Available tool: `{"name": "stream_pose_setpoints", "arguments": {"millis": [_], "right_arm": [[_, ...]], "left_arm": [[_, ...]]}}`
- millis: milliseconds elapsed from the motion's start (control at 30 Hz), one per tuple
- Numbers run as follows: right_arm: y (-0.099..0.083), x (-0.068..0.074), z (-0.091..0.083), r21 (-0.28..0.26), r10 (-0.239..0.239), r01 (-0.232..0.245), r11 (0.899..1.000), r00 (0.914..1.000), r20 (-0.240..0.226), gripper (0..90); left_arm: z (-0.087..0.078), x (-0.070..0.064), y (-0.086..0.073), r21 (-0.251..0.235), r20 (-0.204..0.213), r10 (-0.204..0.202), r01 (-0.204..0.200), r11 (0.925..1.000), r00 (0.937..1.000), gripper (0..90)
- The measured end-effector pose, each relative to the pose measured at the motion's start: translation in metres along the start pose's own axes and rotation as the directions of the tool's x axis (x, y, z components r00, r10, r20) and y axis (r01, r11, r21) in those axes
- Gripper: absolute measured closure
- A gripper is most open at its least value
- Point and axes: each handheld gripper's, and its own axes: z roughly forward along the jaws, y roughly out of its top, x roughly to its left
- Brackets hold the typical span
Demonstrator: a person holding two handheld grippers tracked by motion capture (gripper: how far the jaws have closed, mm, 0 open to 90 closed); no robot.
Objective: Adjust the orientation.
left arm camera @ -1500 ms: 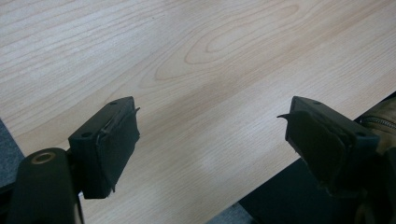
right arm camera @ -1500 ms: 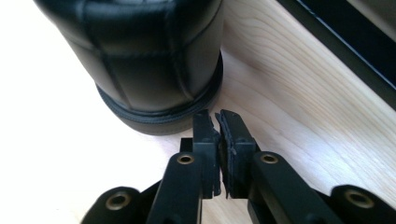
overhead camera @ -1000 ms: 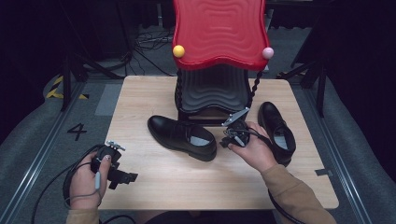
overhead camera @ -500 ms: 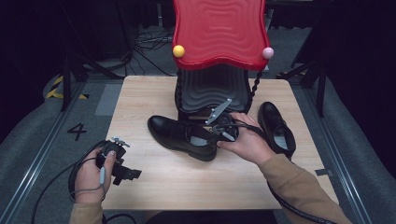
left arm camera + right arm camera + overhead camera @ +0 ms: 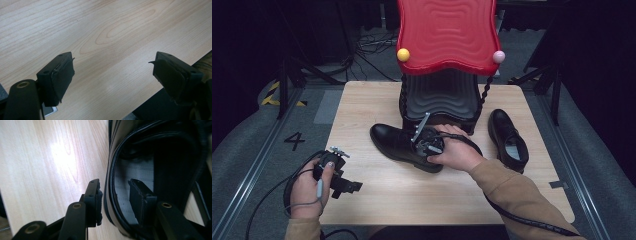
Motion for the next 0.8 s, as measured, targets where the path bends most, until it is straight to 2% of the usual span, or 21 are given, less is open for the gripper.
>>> {"name": "stream_pose_setpoints", "arguments": {"millis": [67, 100, 133, 233, 333, 467, 533, 633, 800], "right_arm": [[0.001, 0.0, 0.006, 0.018, -0.003, 0.003, 1.0, 1.0, -0.005, 62.3], [0.0, -0.002, 0.011, 0.043, -0.01, 0.01, 0.999, 0.9999, -0.009, 66.0], [0.0, -0.002, 0.011, 0.043, -0.01, 0.01, 0.999, 0.9999, -0.009, 66.0], [0.0, -0.001, 0.016, 0.07, -0.024, 0.025, 0.997, 0.9995, -0.019, 76.8], [0.001, 0.002, 0.016, 0.087, -0.034, 0.035, 0.996, 0.9992, -0.02, 81.1], [0.003, 0.008, 0.014, 0.045, -0.013, 0.015, 0.999, 0.9984, -0.056, 83.2], [0.006, 0.014, 0.009, 0.018, -0.022, 0.023, 1.0, 0.999, -0.038, 83.4], [0.007, 0.023, -0.001, -0.012, -0.002, 0.001, 1.0, 0.9987, -0.051, 83.3], [-0.005, 0.037, -0.024, -0.045, 0.025, -0.027, 0.999, 0.9987, -0.044, 83.0]], "left_arm": [[-0.001, 0.0, 0.0, -0.004, -0.004, -0.005, 0.005, 1.0, 1.0, 17.8], [-0.001, 0.0, 0.0, -0.005, -0.005, -0.004, 0.004, 1.0, 1.0, 17.8], [-0.001, 0.0, 0.0, -0.005, -0.005, -0.003, 0.003, 1.0, 1.0, 17.8], [0.0, 0.0, 0.001, 0.0, -0.005, 0.002, -0.002, 1.0, 1.0, 17.8], [0.0, 0.0, 0.001, 0.002, -0.004, 0.009, -0.009, 1.0, 1.0, 17.9], [0.0, 0.0, 0.001, -0.003, -0.003, 0.004, -0.004, 1.0, 1.0, 17.9], [0.0, 0.0, 0.002, -0.003, -0.001, 0.007, -0.007, 1.0, 1.0, 17.8], [0.0, 0.0, 0.004, -0.008, 0.001, 0.01, -0.01, 0.9999, 0.9999, 17.8], [0.001, 0.001, 0.01, -0.011, 0.002, 0.021, -0.021, 0.9997, 0.9998, 17.8]]}}
